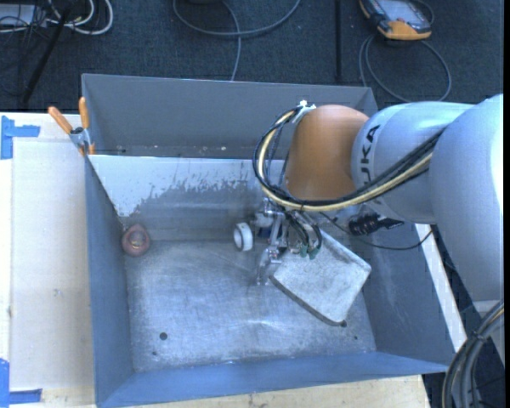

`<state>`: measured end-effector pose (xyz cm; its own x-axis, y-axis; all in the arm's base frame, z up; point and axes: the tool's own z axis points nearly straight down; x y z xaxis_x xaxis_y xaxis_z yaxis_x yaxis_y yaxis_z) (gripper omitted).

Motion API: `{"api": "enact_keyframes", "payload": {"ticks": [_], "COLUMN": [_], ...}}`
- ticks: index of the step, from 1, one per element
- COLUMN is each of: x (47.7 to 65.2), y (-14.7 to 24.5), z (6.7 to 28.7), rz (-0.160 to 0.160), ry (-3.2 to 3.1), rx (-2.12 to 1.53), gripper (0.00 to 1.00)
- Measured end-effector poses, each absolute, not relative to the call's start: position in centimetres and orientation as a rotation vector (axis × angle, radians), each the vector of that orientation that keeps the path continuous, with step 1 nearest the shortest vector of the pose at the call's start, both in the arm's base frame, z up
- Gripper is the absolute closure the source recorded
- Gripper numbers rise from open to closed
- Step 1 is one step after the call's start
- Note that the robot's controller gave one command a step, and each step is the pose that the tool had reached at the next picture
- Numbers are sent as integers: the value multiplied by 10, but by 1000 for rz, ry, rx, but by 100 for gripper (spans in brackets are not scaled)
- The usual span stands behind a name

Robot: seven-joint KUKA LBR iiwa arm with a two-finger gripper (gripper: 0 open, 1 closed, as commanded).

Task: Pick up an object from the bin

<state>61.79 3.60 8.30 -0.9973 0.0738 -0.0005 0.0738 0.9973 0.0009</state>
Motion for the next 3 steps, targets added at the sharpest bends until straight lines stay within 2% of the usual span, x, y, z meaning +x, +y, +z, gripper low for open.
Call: {"api": "enact_keyframes", "payload": {"ticks": [1,2,3], "x": [615,617,620], "y": [31,7,15], "z": [79,97,73], "rz": [1,1,1], "ry": [3121,3063,3028], "rx": [361,683,833], "gripper": [0,0,0]}}
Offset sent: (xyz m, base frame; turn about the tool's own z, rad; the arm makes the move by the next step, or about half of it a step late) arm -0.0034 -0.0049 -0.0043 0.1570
